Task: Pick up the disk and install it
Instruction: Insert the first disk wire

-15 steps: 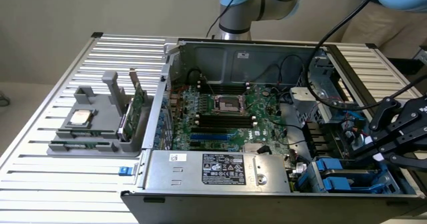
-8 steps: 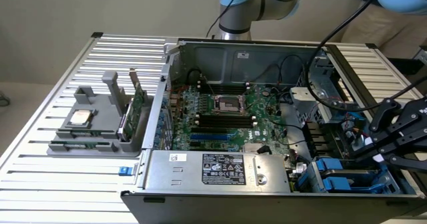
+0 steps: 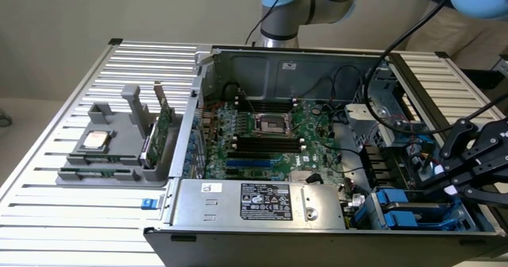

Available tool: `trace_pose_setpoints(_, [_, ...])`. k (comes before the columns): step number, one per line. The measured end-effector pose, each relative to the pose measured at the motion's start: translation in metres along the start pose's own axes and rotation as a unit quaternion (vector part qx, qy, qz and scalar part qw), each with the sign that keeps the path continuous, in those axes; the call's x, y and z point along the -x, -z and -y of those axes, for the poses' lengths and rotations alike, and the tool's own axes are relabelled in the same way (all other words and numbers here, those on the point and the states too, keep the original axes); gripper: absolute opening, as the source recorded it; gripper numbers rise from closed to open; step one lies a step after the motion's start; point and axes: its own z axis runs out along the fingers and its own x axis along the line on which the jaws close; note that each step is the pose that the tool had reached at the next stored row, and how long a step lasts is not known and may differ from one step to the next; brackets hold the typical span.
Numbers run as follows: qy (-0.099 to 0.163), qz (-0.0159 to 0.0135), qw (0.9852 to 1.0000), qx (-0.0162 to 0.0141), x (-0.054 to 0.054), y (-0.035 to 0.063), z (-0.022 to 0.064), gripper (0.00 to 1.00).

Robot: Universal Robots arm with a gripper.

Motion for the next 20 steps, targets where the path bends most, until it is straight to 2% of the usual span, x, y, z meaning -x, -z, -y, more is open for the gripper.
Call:
trace_pose_setpoints(7, [0.0, -0.0005, 1.0, -0.003, 0.0014, -0.0016, -0.0026, 0.17])
trace_pose_setpoints(13, [0.001, -0.0007, 1.0, -0.0098, 0.0033, -0.0011, -0.0041, 0.18])
trace_pose_setpoints(16, [0.001, -0.001, 0.9999, -0.0119, 0.0033, -0.001, -0.004, 0.36])
trace_pose_setpoints(17, [0.001, -0.0008, 0.9999, -0.0128, 0.0034, -0.0005, -0.0038, 0.36])
trace_pose_setpoints(19, [0.001, -0.0014, 0.9999, -0.0147, 0.0035, 0.0017, -0.0024, 0.48])
trace_pose_setpoints(20, [0.002, -0.0019, 0.9999, -0.0156, 0.0035, 0.0033, -0.0015, 0.48])
